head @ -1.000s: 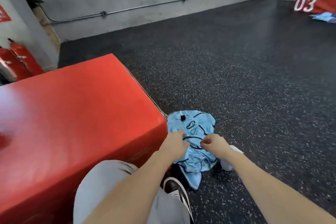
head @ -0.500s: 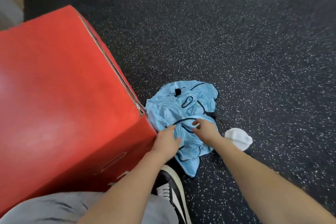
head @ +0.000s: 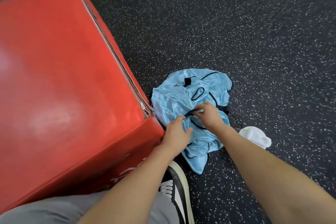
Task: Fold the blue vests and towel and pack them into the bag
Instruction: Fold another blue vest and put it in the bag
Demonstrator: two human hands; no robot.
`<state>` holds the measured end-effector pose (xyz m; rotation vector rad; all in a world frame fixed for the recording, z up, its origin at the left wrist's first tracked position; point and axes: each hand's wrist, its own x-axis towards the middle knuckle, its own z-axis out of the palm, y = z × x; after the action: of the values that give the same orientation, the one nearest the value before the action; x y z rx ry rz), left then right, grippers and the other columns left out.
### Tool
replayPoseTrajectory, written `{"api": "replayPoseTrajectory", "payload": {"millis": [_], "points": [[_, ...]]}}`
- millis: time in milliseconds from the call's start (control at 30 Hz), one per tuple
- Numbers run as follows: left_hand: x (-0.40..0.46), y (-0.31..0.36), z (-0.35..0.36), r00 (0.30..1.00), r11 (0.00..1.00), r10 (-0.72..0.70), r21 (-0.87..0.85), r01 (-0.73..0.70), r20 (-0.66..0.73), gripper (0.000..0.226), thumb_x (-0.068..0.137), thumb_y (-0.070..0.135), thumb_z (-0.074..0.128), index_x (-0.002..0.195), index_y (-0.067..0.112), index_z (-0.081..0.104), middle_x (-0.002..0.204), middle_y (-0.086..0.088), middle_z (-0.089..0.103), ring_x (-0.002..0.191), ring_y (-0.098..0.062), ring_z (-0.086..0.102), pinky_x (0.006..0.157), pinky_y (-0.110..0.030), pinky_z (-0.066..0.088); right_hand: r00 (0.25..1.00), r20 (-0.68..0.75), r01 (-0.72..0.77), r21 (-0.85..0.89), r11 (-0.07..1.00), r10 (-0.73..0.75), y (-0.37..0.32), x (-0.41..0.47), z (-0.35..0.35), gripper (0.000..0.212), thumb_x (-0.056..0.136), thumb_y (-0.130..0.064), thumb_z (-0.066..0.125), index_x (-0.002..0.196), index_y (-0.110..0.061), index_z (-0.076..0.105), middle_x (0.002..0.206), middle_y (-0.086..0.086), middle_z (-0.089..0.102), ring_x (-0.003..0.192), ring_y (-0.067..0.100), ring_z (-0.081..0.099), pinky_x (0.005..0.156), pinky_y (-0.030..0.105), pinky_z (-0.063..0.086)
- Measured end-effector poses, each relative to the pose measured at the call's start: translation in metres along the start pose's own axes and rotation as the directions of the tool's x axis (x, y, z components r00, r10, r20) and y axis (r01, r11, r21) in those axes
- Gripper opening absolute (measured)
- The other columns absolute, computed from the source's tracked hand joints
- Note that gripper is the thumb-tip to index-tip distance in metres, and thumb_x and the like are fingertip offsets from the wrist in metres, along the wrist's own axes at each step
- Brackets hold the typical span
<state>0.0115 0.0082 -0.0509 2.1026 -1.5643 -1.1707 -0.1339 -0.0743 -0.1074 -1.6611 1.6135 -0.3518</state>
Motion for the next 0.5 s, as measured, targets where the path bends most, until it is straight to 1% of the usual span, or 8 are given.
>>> {"api": "replayPoseTrajectory", "payload": {"millis": [67,167,267,333,367,400,467,500], "points": [[-0.003,0.004,-0.003,0.999,1.0,0.01,-0.017,-0.011,-0.032,0.048,0.093,0.025,0.066,0.138,0.015,0.052,0.131,-0.01,0.061,0.114,-0.025,0.062,0.101,-0.039,0.049,1.0,-0.004,0.02,0.034,0.999,-0.02,-0.004,-0.006,-0.01,0.016,0.094,-0.022,0.069,0.102,-0.01,0.076,0.096,0.001,0.063,0.089,0.018,0.058,0.081,0.033,0.045],[-0.013,0.015,-0.012,0.996,0.998,0.039,-0.041,-0.042,-0.08,0.043,0.093,0.021,0.066,0.133,0.014,0.056,0.12,-0.01,0.066,0.108,-0.026,0.064,0.097,-0.041,0.05,0.999,0.015,0.04,0.114,0.993,-0.042,-0.015,-0.02,-0.032,0.012,0.094,-0.022,0.069,0.095,-0.011,0.075,0.086,0.0,0.071,0.072,0.01,0.062,0.071,0.027,0.048],[-0.027,0.033,-0.027,0.986,0.995,0.087,-0.044,-0.094,-0.143,0.039,0.093,0.02,0.065,0.131,0.017,0.056,0.104,-0.008,0.07,0.099,-0.024,0.065,0.094,-0.039,0.05,0.997,0.021,0.072,0.142,0.987,-0.075,-0.036,-0.039,-0.061,0.011,0.095,-0.021,0.068,0.09,-0.014,0.073,0.084,0.006,0.072,0.07,0.011,0.068,0.067,0.026,0.053],[-0.041,0.048,-0.039,0.976,0.99,0.126,-0.039,-0.135,-0.18,0.041,0.094,0.02,0.065,0.133,0.019,0.054,0.107,-0.006,0.069,0.094,-0.02,0.065,0.093,-0.037,0.05,0.993,-0.004,0.12,0.115,0.986,-0.121,-0.056,-0.054,-0.084,0.012,0.097,-0.02,0.065,0.09,-0.012,0.071,0.08,0.008,0.072,0.06,0.002,0.064,0.056,0.015,0.046],[-0.048,0.056,-0.046,0.968,0.986,0.154,-0.03,-0.163,-0.199,0.043,0.094,0.02,0.065,0.136,0.019,0.053,0.11,-0.006,0.068,0.091,-0.017,0.064,0.093,-0.036,0.049,0.989,-0.017,0.146,0.105,0.984,-0.144,-0.067,-0.064,-0.096,0.013,0.097,-0.019,0.064,0.091,-0.01,0.07,0.077,0.009,0.071,0.056,0.001,0.062,0.054,0.014,0.044],[-0.056,0.063,-0.053,0.959,0.981,0.185,-0.018,-0.193,-0.217,0.046,0.094,0.02,0.065,0.138,0.018,0.052,0.112,-0.007,0.068,0.086,-0.013,0.063,0.094,-0.034,0.049,0.985,-0.036,0.172,0.093,0.981,-0.17,-0.078,-0.072,-0.107,0.014,0.097,-0.02,0.064,0.091,-0.009,0.07,0.075,0.009,0.072,0.056,0.005,0.063,0.056,0.017,0.046],[-0.072,0.077,-0.07,0.939,0.968,0.242,-0.007,-0.251,-0.243,0.049,0.093,0.022,0.067,0.14,0.017,0.051,0.113,-0.007,0.067,0.078,-0.005,0.06,0.091,-0.027,0.047,0.971,-0.078,0.229,0.051,0.972,-0.225,-0.104,-0.091,-0.133,0.015,0.097,-0.024,0.063,0.088,-0.015,0.07,0.068,0.002,0.072,0.061,0.014,0.066,0.06,0.028,0.052],[-0.081,0.085,-0.081,0.929,0.961,0.266,-0.003,-0.276,-0.257,0.05,0.093,0.026,0.067,0.14,0.018,0.051,0.113,-0.005,0.067,0.077,-0.003,0.059,0.088,-0.024,0.045,0.963,-0.095,0.256,0.029,0.966,-0.252,-0.118,-0.102,-0.146,0.015,0.097,-0.026,0.063,0.087,-0.019,0.071,0.066,0.0,0.071,0.06,0.013,0.065,0.061,0.028,0.052]]}}
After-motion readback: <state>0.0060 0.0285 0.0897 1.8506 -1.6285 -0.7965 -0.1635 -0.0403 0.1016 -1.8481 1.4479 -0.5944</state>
